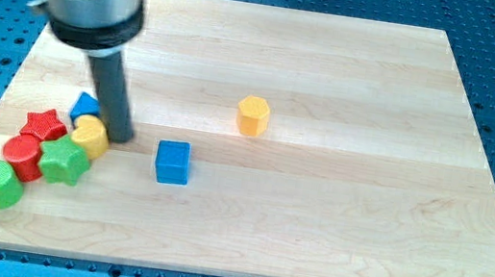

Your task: Slide your arm diagonally top right to the hexagon

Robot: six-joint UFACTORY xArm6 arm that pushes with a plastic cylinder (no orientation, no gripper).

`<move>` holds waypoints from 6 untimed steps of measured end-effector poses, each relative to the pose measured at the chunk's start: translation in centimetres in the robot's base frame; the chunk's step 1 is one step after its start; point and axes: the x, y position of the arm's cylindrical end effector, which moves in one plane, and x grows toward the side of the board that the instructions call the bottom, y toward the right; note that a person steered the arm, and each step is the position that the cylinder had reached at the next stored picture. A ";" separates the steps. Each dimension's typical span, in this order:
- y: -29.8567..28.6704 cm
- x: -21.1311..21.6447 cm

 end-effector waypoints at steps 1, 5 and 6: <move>1.7 -1.8; -1.4 -5.1; 6.1 -8.9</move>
